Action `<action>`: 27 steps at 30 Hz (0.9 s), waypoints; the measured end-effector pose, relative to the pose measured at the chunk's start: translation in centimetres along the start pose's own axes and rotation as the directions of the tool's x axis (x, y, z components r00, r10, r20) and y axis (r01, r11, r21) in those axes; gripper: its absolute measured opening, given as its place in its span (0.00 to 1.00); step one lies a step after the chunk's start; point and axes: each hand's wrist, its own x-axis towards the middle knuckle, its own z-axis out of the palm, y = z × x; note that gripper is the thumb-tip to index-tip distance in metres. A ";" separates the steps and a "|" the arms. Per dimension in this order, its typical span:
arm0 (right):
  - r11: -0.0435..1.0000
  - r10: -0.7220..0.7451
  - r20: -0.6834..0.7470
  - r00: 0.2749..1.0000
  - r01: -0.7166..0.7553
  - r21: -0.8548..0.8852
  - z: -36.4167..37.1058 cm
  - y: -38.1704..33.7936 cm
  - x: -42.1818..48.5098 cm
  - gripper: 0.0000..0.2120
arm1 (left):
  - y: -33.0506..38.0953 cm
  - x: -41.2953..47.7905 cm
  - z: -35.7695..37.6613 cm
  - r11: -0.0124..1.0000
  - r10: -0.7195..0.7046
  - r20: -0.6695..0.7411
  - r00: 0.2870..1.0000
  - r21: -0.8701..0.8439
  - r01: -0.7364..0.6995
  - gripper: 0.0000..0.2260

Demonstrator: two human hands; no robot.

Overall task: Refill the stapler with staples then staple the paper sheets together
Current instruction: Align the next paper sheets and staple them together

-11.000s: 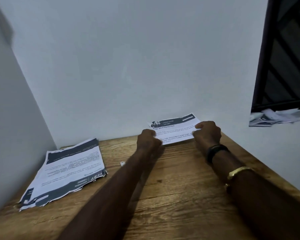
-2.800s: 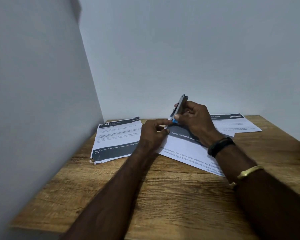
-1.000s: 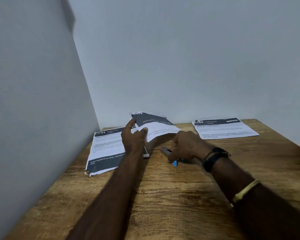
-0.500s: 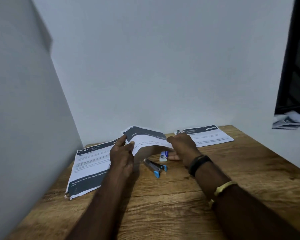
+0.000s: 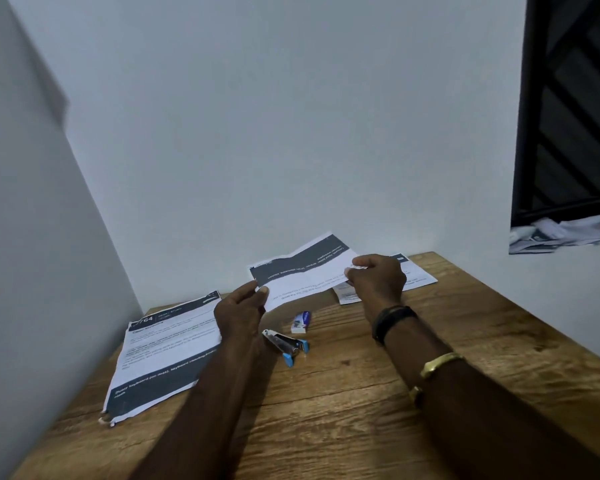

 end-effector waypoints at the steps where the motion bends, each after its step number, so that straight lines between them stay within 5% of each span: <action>1: 1.000 -0.019 -0.029 0.999 0.019 -0.021 -0.6 0.0 0.5 0.10 | -0.2 -0.1 0.9 0.999 0.010 0.015 1.000 0.052 -0.011 0.19; 7: 0.996 -0.056 -0.159 0.986 0.045 -0.073 -3.7 1.0 3.9 0.10 | -1.4 -0.7 6.6 0.921 0.036 0.263 0.964 0.366 -0.134 0.22; 18: 0.944 -0.032 -0.117 0.993 -0.008 -0.329 -7.1 3.6 9.1 0.14 | -5.7 1.3 11.9 0.749 0.040 0.252 0.967 0.633 -0.196 0.18; 27: 0.811 0.033 -0.052 0.998 -0.057 -0.582 -7.0 4.1 10.0 0.11 | -6.6 0.8 13.1 0.418 0.026 0.402 0.915 0.827 -0.375 0.10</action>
